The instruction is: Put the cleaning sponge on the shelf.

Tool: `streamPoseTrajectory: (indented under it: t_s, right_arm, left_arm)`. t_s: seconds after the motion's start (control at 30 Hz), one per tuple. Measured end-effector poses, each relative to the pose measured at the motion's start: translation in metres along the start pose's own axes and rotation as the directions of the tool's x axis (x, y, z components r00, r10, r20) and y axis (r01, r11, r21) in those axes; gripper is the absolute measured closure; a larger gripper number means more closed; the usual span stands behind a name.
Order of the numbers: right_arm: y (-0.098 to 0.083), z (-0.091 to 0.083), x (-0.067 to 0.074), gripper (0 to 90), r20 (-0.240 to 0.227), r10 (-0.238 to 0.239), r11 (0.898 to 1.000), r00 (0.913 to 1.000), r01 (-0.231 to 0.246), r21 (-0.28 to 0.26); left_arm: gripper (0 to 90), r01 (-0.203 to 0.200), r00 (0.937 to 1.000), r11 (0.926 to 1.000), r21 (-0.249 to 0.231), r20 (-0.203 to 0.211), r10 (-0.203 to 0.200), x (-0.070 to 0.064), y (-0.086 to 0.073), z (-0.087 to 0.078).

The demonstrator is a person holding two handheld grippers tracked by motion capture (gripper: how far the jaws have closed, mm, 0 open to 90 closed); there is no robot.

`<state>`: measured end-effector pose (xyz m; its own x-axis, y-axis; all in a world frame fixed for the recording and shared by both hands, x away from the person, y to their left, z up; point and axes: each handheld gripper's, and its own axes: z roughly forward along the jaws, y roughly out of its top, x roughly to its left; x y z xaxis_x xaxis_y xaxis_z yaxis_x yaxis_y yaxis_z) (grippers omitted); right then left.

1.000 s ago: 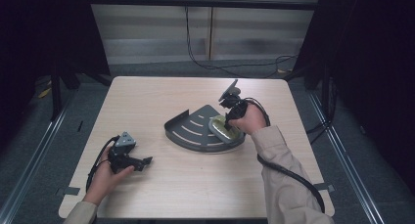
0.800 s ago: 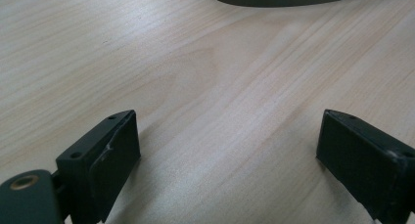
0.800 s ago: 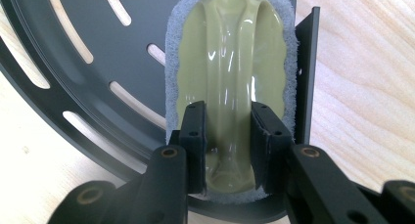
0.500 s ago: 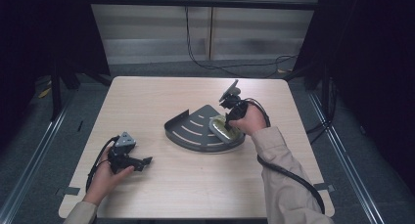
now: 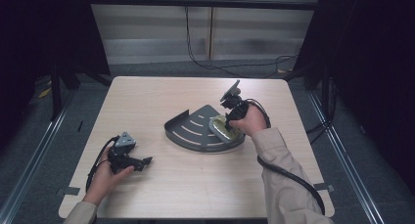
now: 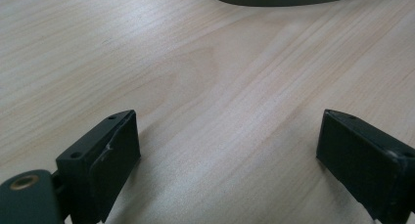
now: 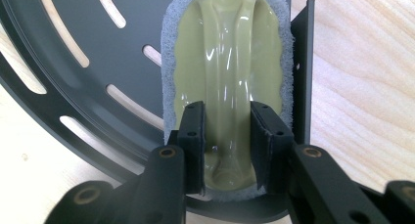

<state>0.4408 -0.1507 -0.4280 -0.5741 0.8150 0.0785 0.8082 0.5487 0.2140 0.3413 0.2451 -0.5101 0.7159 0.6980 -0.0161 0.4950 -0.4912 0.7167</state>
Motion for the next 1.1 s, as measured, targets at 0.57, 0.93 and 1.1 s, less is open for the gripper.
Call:
streamPoseTrajectory:
  t_s: [0.57, 0.93, 1.1]
  right_arm:
    - [-0.004, -0.01, -0.002, 42.6, 0.028, 0.003, 1.0, 0.9996, -0.002, -0.015]
    - [-0.01, -0.022, -0.003, 31.0, 0.036, -0.019, 1.0, 0.9992, 0.019, -0.023]
    - [-0.015, -0.027, -0.003, 27.8, 0.041, -0.037, 0.999, 0.9985, 0.038, -0.019]
  left_arm:
    - [8.3, -0.001, 1.0, 1.0, 0.001, 0.0, 0.001, 0.0, 0.0, 0.0]
    - [8.3, 0.0, 1.0, 1.0, 0.0, 0.0, 0.0, 0.0, 0.0, 0.0]
    - [8.3, -0.001, 1.0, 1.0, 0.0, 0.0, 0.001, 0.0, 0.0, 0.0]
